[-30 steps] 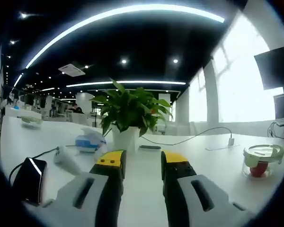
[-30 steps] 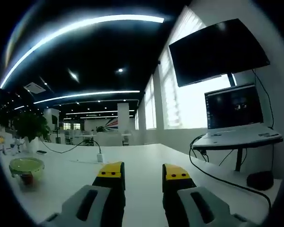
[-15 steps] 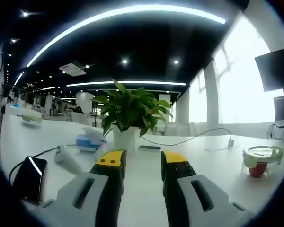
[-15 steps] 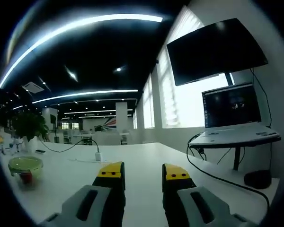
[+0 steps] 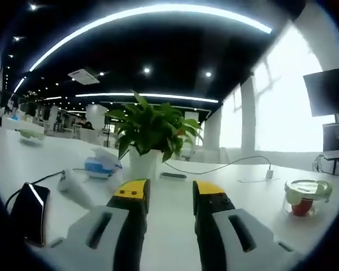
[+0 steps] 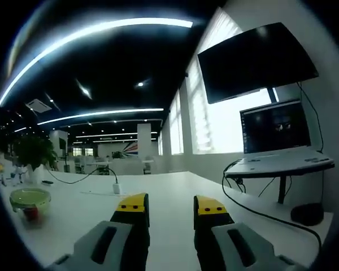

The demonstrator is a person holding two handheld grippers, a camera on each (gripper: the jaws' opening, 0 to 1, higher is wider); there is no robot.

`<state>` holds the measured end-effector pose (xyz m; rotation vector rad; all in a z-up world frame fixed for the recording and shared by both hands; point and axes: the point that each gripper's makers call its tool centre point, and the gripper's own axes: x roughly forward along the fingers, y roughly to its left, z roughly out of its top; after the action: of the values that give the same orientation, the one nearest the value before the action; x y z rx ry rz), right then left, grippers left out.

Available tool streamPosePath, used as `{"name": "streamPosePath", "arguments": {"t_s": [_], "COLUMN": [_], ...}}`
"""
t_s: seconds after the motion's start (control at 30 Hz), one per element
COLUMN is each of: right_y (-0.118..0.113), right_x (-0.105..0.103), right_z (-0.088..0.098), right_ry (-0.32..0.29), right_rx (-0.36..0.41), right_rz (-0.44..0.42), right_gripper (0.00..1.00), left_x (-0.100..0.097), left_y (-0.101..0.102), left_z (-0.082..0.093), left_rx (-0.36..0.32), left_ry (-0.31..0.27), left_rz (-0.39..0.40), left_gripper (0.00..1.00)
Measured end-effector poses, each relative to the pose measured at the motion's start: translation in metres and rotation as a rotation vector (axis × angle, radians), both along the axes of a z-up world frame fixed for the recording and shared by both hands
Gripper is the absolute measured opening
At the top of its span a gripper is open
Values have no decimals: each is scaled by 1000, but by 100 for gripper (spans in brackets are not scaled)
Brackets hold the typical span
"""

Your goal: Open container latches remove lid place lid upside down on tabletop take tomato from container place on tabletop

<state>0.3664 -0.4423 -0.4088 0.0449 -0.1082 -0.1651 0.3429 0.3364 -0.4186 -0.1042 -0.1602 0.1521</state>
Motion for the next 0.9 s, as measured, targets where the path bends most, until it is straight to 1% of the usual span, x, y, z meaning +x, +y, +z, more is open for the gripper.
{"name": "streamPosePath", "arguments": {"t_s": [0.13, 0.23, 0.4, 0.53, 0.57, 0.6, 0.63, 0.77, 0.8, 0.9], "right_y": [-1, -2, -4, -5, -6, -6, -7, -8, -8, -6], "right_x": [-1, -1, -3, -6, -6, -8, -8, -11, -11, -12], "right_z": [-1, -1, 1, 3, 3, 4, 4, 4, 3, 2], "right_ry": [5, 6, -1, -5, -7, -9, -9, -11, -10, -7], "right_rx": [-2, 1, 2, 3, 3, 3, 3, 6, 7, 5], "right_rz": [-2, -3, -4, -8, -9, -11, -13, -17, -17, -13], "right_gripper": [26, 26, 25, 25, 25, 25, 25, 25, 25, 25], "left_x": [0, 3, 7, 11, 12, 14, 15, 18, 19, 22], "left_y": [1, 3, -2, -13, -17, -21, -23, -33, -37, -53], "left_z": [8, 14, 30, 48, 51, 54, 60, 74, 79, 89], "left_rx": [-28, -38, -30, -36, -56, -94, -103, -99, -97, -67], "left_ry": [-24, -34, -62, -94, -100, -106, -124, -141, -152, -152], "left_rz": [-22, -35, -76, -140, -170, -204, -225, -277, -298, -374], "left_gripper": [35, 46, 46, 48, 51, 55, 56, 55, 55, 57]}}
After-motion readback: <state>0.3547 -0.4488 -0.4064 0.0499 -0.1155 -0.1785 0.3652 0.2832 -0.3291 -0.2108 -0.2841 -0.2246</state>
